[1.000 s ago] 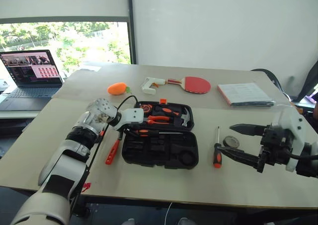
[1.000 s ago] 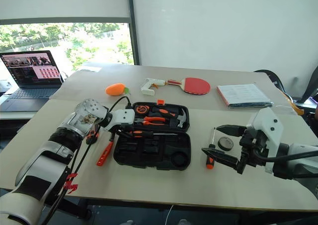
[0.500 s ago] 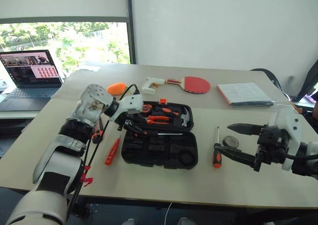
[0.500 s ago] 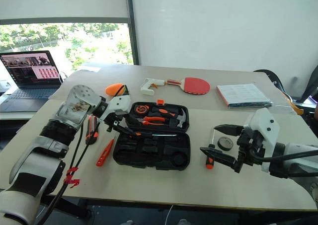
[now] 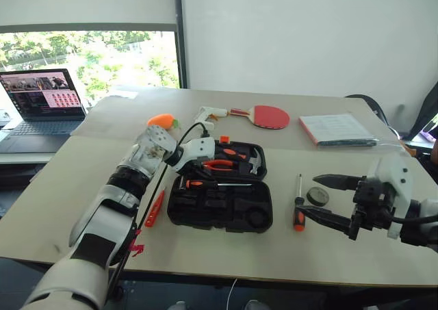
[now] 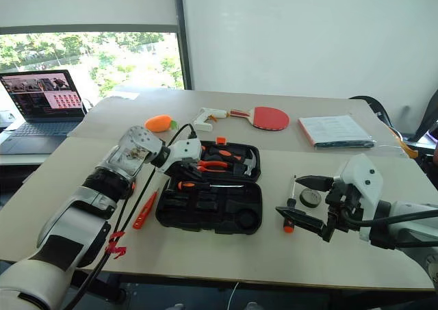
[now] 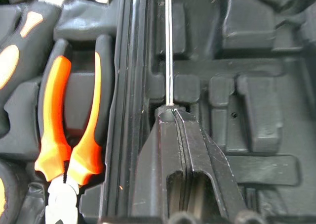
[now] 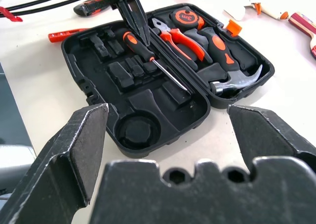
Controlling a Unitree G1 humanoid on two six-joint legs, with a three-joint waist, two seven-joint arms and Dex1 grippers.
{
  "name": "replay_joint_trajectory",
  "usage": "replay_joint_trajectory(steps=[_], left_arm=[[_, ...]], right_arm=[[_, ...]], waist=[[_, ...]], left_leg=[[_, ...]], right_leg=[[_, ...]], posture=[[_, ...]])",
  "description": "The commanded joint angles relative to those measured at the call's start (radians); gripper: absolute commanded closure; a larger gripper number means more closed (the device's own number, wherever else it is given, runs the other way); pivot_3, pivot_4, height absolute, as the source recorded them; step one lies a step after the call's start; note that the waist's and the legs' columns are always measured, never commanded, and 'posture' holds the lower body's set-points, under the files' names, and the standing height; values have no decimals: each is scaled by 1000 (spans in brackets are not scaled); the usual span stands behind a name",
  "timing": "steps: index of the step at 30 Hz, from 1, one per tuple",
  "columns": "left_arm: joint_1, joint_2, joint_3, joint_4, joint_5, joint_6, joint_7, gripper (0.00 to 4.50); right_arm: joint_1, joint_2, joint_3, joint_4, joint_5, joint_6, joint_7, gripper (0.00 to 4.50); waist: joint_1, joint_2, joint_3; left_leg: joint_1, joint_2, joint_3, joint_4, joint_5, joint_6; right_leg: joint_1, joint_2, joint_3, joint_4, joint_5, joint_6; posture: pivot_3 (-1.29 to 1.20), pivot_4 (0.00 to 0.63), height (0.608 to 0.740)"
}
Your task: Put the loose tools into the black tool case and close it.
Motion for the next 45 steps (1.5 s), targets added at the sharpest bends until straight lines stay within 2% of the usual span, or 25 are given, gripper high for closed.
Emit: replay_joint_trajectory(steps=[1,12,26,28,32,35,40,43,45], left_arm=[[-36,0,-13,36,41,-67,35,4457],[-22,-20,-44,102,92,-149,30,4457],[-18,-42,-99,178,190,-300,97,4457],[-33,-44,-60,175,150,-269,84,4457],[-46,-35,75,84,-25,-77,-52,4457],[-37,11,168,-81,-190,145,-190,3789],[-23,121,247,-383,-564,530,-235,2095],[-22,163,262,-472,-676,654,-235,907],[-6,190,246,-512,-710,661,-235,320]], right_arm=[[-5,4,-35,-21,15,-16,-7,0],[-23,8,-13,-5,18,-20,-21,0],[-29,24,11,2,-6,-23,-34,0],[-19,24,8,1,-19,-19,-42,0],[1,27,-4,-4,-45,3,-85,0],[30,52,-26,-12,-59,38,-168,0],[163,115,-136,-93,-21,121,-251,0],[287,169,-244,-135,12,163,-271,0],[383,208,-316,-160,26,177,-266,0]], waist=[[0,0,0],[1,0,0],[1,4,-3],[1,5,-3],[0,5,-3],[-1,5,-3],[-2,8,-3],[4,8,-3],[7,9,-3]], left_leg=[[0,0,0,0,0,0],[1,0,0,0,0,0],[4,0,1,0,0,0],[5,0,1,0,0,0],[3,0,1,0,0,0],[-1,0,1,0,0,0],[-2,1,-3,-1,0,1],[-1,1,-4,-1,-1,1],[0,0,-4,0,-1,1]], right_leg=[[0,0,0,0,0,0],[1,0,0,0,0,0],[4,0,1,0,0,0],[5,0,1,0,0,0],[3,0,1,0,0,0],[-1,0,0,0,0,0],[-2,0,0,0,0,0],[0,0,0,0,-1,1],[1,0,0,0,-1,1]], posture=[[0,150,740],[0,150,740],[0,150,740],[0,150,740],[0,150,740],[0,150,740],[0,150,740],[0,150,740],[0,150,740]])
